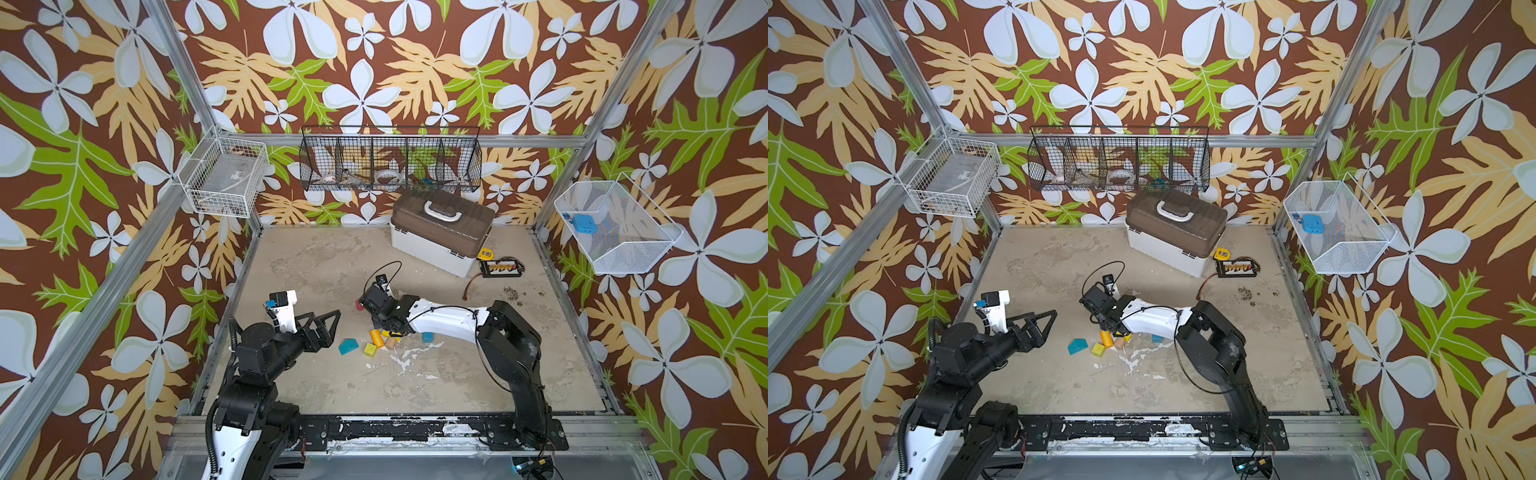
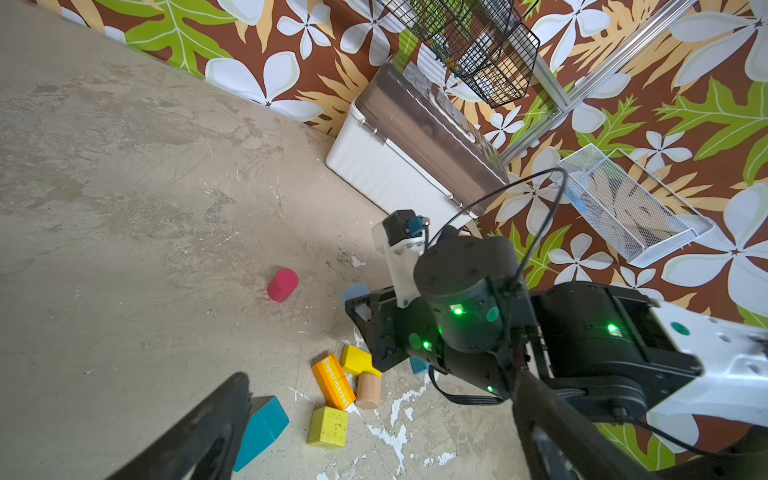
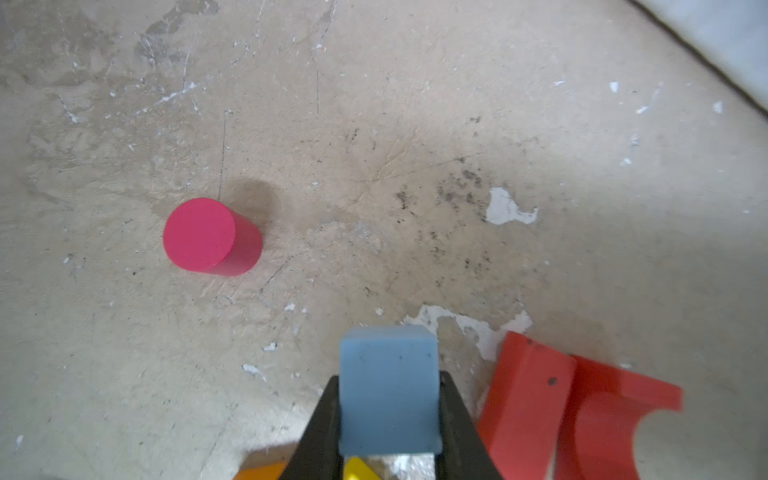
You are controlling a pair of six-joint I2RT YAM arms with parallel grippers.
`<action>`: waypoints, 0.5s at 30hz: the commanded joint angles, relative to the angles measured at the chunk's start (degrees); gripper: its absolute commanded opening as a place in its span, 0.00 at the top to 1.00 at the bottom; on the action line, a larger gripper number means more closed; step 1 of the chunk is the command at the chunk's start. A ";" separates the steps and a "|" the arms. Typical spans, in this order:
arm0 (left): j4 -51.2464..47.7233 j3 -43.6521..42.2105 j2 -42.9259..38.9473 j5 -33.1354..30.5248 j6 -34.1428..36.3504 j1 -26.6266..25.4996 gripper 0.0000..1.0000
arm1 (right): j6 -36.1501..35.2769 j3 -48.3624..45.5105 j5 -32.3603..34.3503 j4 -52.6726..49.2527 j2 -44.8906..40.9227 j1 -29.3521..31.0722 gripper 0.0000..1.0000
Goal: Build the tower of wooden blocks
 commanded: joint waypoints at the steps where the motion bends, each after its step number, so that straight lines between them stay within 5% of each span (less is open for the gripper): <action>1: 0.97 -0.06 -0.35 0.22 0.02 0.03 0.00 | 3.01 -3.92 1.22 0.53 -4.35 0.10 0.80; 15: 0.87 -0.06 -0.79 -0.10 -0.02 0.05 0.00 | 13.94 -22.74 -0.01 5.60 -16.43 0.78 0.89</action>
